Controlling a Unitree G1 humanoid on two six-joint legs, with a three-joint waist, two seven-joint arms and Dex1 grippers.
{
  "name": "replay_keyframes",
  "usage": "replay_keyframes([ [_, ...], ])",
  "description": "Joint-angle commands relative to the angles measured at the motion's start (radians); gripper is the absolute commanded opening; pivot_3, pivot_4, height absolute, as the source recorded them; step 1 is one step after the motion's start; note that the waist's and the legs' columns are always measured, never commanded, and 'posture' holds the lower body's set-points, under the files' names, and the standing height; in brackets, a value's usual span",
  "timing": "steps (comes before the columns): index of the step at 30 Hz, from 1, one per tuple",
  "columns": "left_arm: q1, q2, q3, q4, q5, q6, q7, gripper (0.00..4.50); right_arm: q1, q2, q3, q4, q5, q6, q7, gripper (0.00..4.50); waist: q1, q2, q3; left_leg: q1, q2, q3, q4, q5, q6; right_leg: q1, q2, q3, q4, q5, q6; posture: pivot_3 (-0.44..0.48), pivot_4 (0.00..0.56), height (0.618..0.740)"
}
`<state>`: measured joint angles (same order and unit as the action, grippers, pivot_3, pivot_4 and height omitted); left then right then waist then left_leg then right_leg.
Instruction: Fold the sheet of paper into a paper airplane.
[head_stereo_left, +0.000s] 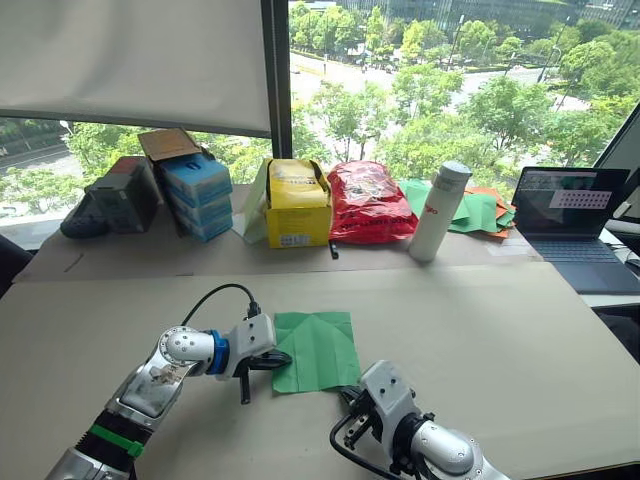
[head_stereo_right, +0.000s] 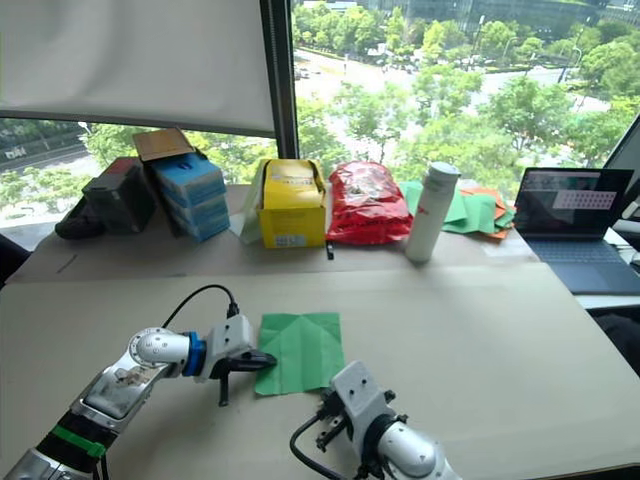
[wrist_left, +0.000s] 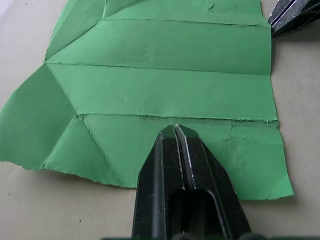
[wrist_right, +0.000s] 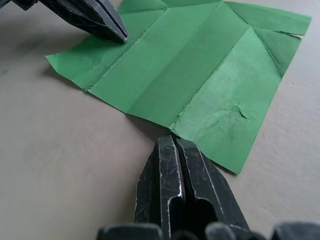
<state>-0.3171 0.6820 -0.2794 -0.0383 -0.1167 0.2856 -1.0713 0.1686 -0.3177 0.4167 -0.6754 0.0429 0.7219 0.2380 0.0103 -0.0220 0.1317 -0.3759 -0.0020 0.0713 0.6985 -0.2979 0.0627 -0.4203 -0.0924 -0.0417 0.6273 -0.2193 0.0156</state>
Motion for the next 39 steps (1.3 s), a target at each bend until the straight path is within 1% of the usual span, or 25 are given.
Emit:
replay_keyframes([
  [1,0.018,0.001,-0.057,0.052,0.044,0.012,-0.020,0.00,-0.005,0.041,-0.058,0.068,-0.015,-0.071,-0.044,0.07,0.000,0.000,0.000,0.001,0.000,0.000,0.000,0.000,0.000,0.000,0.000,0.000,0.000,0.000,0.000,0.000,0.150,0.740],
  [4,0.010,-0.004,-0.057,0.061,0.046,0.009,-0.018,0.00,-0.009,0.064,-0.069,0.102,-0.011,-0.116,-0.044,0.07,0.001,0.000,0.000,0.001,0.000,0.000,0.000,0.000,0.000,0.000,0.000,0.000,0.000,0.000,0.001,0.000,0.150,0.740],
  [9,0.003,-0.005,-0.052,0.069,0.049,0.002,-0.012,0.00,-0.035,0.141,-0.114,0.145,0.022,-0.218,-0.048,0.07,0.002,0.000,0.000,0.001,0.000,0.000,0.000,0.000,0.001,0.000,0.000,0.000,0.000,0.000,0.001,0.000,0.150,0.740],
  [12,0.005,-0.006,-0.050,0.070,0.050,0.000,-0.009,0.00,-0.056,0.147,-0.111,0.164,0.031,-0.256,-0.016,0.07,0.001,0.001,0.000,0.001,0.000,0.000,0.000,0.000,0.001,0.000,0.000,0.000,0.000,0.000,0.001,0.000,0.150,0.740],
  [16,0.016,-0.003,-0.037,0.059,0.047,0.012,0.006,0.00,-0.141,0.159,-0.095,0.230,0.070,-0.307,0.075,0.07,0.000,0.001,0.000,0.001,0.000,0.000,0.000,0.000,0.001,0.000,0.000,0.001,0.000,0.000,0.001,0.000,0.150,0.740],
  [22,0.034,0.006,-0.017,0.039,0.041,0.031,0.022,0.00,-0.268,0.156,-0.050,0.343,0.082,-0.355,0.192,0.07,-0.002,0.001,0.001,0.001,0.000,0.000,0.000,0.000,0.001,0.001,0.000,0.000,0.000,0.000,0.000,0.000,0.150,0.740],
  [28,0.078,0.026,0.029,-0.013,0.031,0.067,0.054,0.00,-0.351,0.121,0.022,0.447,0.078,-0.303,0.335,0.07,-0.010,0.001,0.001,0.000,0.000,0.000,-0.001,0.000,0.001,0.000,0.000,0.000,0.001,-0.001,0.000,0.000,0.150,0.740],
  [30,0.101,0.032,0.055,-0.042,0.022,0.087,0.071,0.00,-0.375,0.100,0.054,0.496,0.060,-0.281,0.378,0.07,-0.014,0.001,0.001,0.000,0.000,0.000,-0.001,0.000,0.001,0.000,0.000,0.000,0.001,-0.001,0.000,0.000,0.150,0.740],
  [34,0.142,0.055,0.121,-0.106,-0.005,0.132,0.101,0.00,-0.420,0.078,0.082,0.583,0.027,-0.260,0.405,0.07,-0.030,0.001,0.001,0.002,0.000,0.000,-0.003,0.000,0.000,0.000,-0.001,0.001,0.002,-0.001,-0.001,0.000,0.150,0.740],
  [37,0.167,0.083,0.209,-0.157,-0.049,0.180,0.118,0.00,-0.438,0.079,0.080,0.615,0.030,-0.259,0.419,0.07,-0.031,0.001,0.001,0.003,0.002,0.000,-0.005,0.001,-0.002,0.000,-0.002,0.002,0.003,-0.002,-0.003,0.000,0.150,0.740],
  [39,0.171,0.094,0.272,-0.199,-0.103,0.223,0.118,0.00,-0.447,0.079,0.077,0.620,0.033,-0.259,0.431,0.07,-0.031,0.001,0.001,0.004,0.003,-0.001,-0.005,0.002,-0.003,-0.001,-0.002,0.001,0.003,-0.002,-0.004,0.000,0.150,0.740],
])
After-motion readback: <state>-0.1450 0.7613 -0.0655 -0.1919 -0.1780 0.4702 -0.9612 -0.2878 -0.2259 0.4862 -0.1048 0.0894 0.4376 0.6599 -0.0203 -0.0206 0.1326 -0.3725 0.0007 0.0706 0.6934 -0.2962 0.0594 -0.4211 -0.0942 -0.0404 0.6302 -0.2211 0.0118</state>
